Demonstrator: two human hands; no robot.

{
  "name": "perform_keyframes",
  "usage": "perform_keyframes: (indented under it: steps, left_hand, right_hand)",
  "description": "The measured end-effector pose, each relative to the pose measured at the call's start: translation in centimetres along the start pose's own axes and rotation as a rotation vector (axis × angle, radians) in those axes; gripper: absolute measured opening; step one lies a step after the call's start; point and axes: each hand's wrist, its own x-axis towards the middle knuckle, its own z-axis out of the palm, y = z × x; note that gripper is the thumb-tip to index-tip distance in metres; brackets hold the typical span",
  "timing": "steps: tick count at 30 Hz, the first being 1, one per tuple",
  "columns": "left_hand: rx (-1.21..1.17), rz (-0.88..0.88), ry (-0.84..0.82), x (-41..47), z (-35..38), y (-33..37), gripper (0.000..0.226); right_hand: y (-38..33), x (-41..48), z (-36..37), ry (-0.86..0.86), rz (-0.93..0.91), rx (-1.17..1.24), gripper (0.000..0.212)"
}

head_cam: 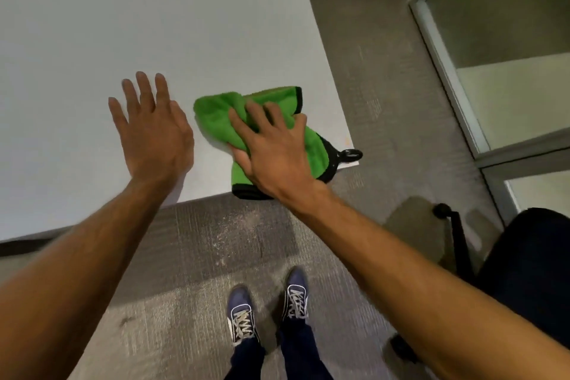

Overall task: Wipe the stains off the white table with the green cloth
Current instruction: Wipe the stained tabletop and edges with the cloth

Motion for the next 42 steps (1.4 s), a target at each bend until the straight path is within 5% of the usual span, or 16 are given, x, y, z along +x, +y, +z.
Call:
perform_keyframes:
  steps: [6,10,14,27,37,42]
  left_hand:
    - [-0.001,0.021,-0.053,-2.7,0.9,2.7,0.065]
    - [-0.023,0.060,-0.071,-3.8,1.7,5.0,0.068]
    - [-0.013,0.047,-0.067,-3.4,1.7,4.9,0.070]
    - [-0.011,0.030,-0.075,-3.5,1.5,5.4,0.069]
    - [0.026,0.041,-0.058,-3.5,1.6,5.4,0.065]
    - [0.024,0.052,-0.047,-3.7,1.6,5.2,0.060]
  right_hand:
    - [4.1,-5.3,-0.2,-0.020,0.199,-0.050,0.058]
    - [8.4,-3.2,-0.2,0.000,0.472,0.032,0.052]
    - [10.7,1.4,-0.5,0.013,0.527,0.132,0.049]
    - [10.1,-6.2,0.4,0.189,0.559,0.476,0.048]
    - [10.6,2.1,0.7,0.124,0.504,0.063,0.049]
    - [5.8,-2.2,0.6,0.158,0.287,0.043,0.051]
